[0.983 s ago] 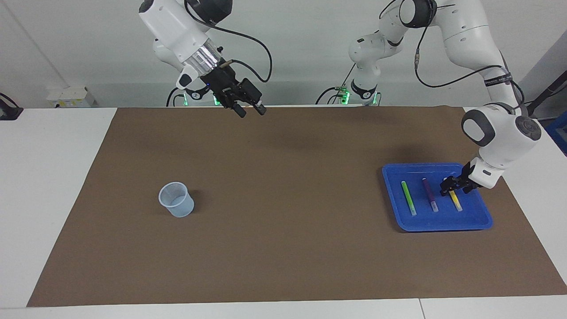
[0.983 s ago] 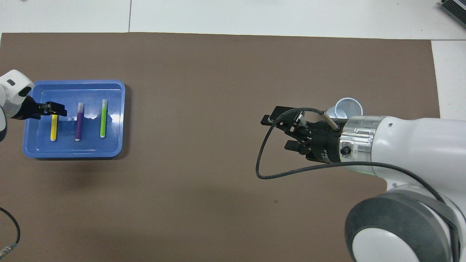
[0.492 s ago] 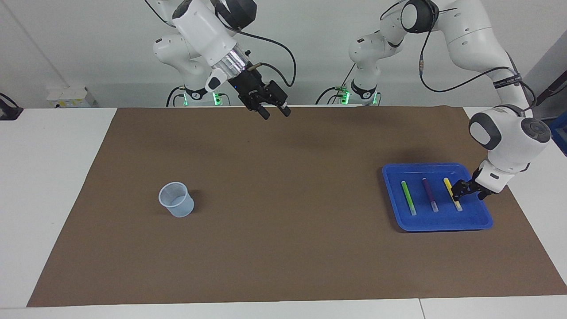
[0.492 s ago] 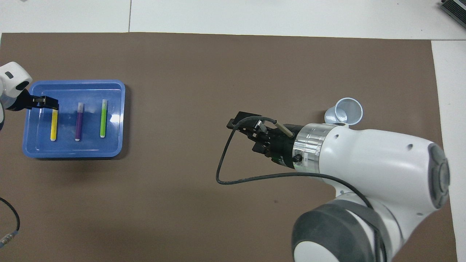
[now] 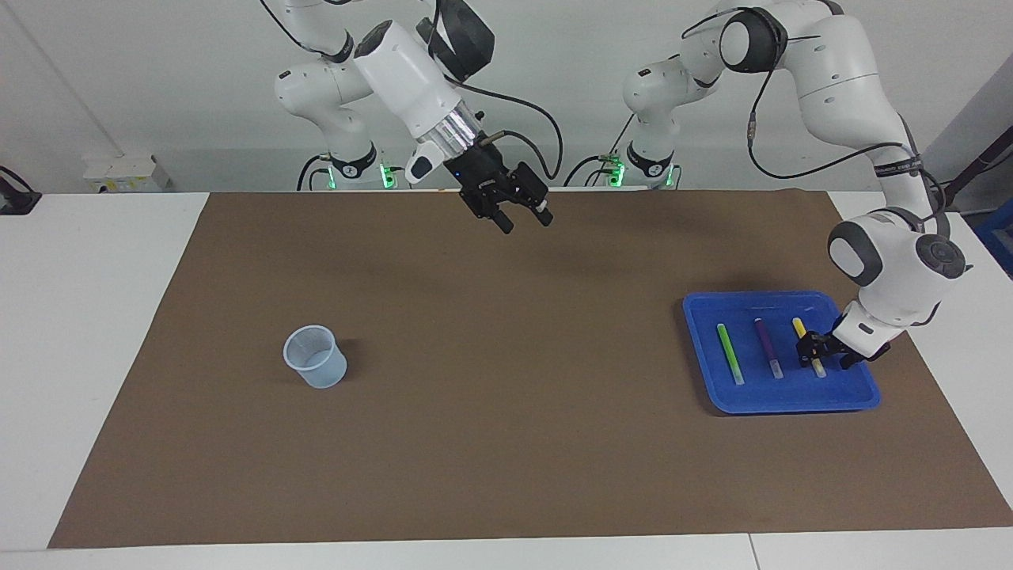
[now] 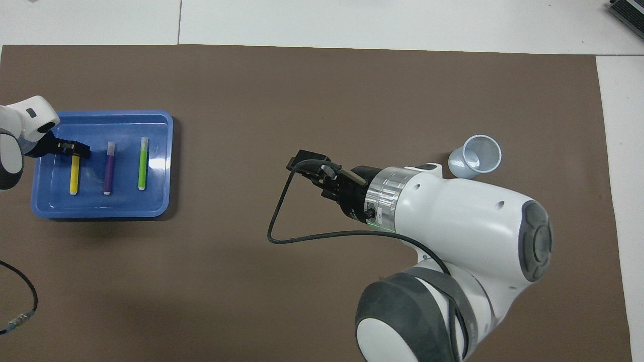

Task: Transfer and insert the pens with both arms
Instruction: 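Grasp and lift the yellow pen with the left gripper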

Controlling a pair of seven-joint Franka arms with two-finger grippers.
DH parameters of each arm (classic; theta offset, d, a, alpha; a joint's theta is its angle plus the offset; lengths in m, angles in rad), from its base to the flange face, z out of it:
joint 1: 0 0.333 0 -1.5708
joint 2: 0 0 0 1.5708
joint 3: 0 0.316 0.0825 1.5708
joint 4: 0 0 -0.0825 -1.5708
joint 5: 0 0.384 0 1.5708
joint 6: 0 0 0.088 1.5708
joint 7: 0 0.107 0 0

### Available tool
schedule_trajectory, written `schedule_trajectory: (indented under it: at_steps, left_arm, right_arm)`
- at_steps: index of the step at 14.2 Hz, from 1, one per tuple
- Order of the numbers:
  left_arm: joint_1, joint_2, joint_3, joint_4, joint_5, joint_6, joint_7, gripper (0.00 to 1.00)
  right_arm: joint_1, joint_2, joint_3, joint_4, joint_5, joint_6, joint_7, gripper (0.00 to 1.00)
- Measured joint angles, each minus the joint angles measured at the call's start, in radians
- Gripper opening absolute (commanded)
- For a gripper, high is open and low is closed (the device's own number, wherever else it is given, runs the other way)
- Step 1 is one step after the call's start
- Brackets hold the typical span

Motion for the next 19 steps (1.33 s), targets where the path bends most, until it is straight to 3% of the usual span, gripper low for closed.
schedule_trajectory:
  at_steps: [2, 7, 14, 15, 16, 17, 19]
  left_arm:
    - [0.000, 0.000, -0.001, 0.005, -0.002, -0.010, 0.001, 0.82]
    - [0.004, 0.000, -0.001, 0.025, -0.036, -0.075, 0.002, 0.82]
    - [0.010, 0.002, -0.001, 0.042, -0.046, -0.110, 0.013, 0.67]
    - [0.010, 0.002, -0.001, 0.042, -0.047, -0.110, 0.016, 0.55]
    - [0.010, 0.002, -0.001, 0.042, -0.047, -0.110, 0.018, 0.35]
    - [0.010, 0.002, -0.001, 0.043, -0.048, -0.110, 0.020, 0.03]
    - [0.010, 0.002, -0.002, 0.043, -0.048, -0.111, 0.024, 0.00]
  right_arm:
    - [-0.004, 0.015, -0.004, 0.006, 0.000, 0.017, -0.048, 0.67]
    - [-0.021, 0.112, -0.005, 0.081, 0.000, 0.077, -0.064, 0.67]
    - [-0.050, 0.128, -0.006, 0.104, 0.000, 0.077, -0.070, 0.60]
    - [-0.050, 0.128, -0.006, 0.104, 0.000, 0.077, -0.070, 0.60]
    - [-0.050, 0.128, -0.006, 0.105, 0.000, 0.077, -0.070, 0.60]
    - [-0.051, 0.128, -0.006, 0.105, 0.000, 0.077, -0.070, 0.60]
    - [-0.051, 0.128, -0.006, 0.105, 0.000, 0.077, -0.070, 0.60]
